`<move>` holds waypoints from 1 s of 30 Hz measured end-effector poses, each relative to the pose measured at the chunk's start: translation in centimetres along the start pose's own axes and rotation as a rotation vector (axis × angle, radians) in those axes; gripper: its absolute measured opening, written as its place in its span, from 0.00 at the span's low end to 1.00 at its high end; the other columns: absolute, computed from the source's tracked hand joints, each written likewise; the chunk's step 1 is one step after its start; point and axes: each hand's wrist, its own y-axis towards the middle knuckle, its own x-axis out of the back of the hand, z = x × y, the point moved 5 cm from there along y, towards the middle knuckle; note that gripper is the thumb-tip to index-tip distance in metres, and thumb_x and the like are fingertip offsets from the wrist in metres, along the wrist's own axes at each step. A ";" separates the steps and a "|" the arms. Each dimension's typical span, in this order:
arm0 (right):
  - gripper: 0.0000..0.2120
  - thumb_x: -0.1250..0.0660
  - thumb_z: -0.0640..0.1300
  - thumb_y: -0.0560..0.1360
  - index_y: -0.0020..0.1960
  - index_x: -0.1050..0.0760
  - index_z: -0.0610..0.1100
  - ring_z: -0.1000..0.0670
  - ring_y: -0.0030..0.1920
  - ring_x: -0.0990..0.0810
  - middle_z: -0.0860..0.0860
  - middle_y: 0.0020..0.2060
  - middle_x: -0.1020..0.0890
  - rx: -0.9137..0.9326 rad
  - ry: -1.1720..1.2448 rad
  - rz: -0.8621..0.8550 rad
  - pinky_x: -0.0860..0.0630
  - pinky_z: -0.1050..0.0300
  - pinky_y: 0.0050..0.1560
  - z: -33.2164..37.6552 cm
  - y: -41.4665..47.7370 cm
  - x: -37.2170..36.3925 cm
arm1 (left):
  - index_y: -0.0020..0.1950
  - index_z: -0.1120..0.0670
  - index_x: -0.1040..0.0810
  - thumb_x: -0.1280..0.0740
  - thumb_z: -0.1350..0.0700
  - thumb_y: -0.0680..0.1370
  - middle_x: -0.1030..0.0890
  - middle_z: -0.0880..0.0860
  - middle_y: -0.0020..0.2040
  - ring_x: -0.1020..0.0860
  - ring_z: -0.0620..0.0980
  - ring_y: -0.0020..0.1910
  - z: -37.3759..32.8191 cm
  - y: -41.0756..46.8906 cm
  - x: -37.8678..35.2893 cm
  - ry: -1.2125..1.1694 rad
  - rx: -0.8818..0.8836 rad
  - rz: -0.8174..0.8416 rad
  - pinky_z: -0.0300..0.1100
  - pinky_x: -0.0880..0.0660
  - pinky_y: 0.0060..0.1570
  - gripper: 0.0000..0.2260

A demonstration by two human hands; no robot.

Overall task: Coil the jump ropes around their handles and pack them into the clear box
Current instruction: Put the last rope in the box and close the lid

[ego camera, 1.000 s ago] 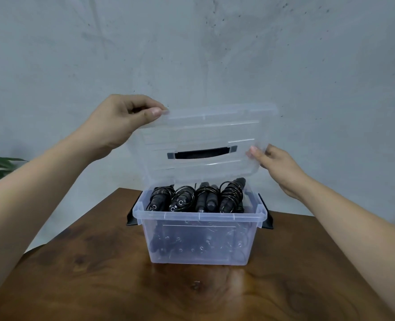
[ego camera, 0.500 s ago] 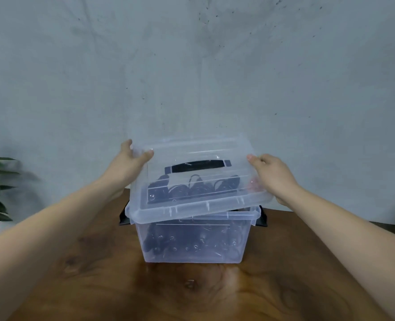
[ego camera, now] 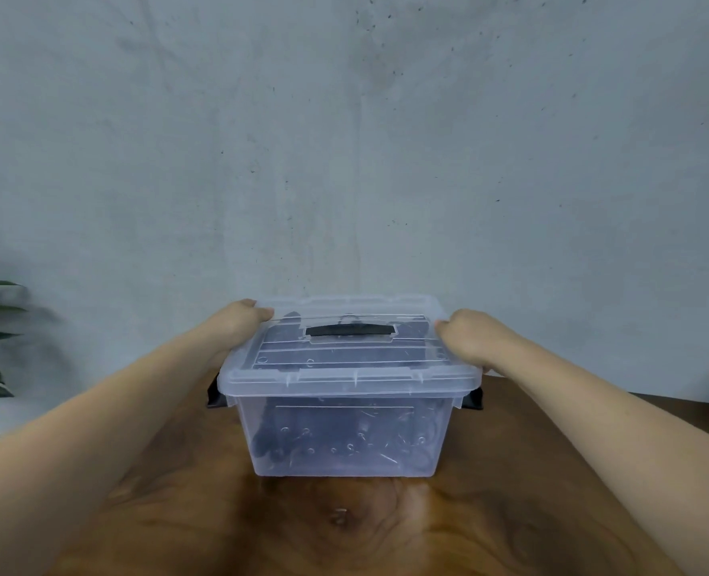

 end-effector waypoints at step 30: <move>0.33 0.22 0.69 0.70 0.57 0.17 0.41 0.44 0.53 0.14 0.45 0.53 0.13 -0.147 0.637 0.108 0.19 0.48 0.53 -3.3 0.0 -2.0 | 0.59 0.59 0.16 0.21 0.33 0.70 0.11 0.59 0.52 0.13 0.61 0.51 2.0 -3.3 0.7 -0.259 0.278 0.116 0.57 0.17 0.58 0.33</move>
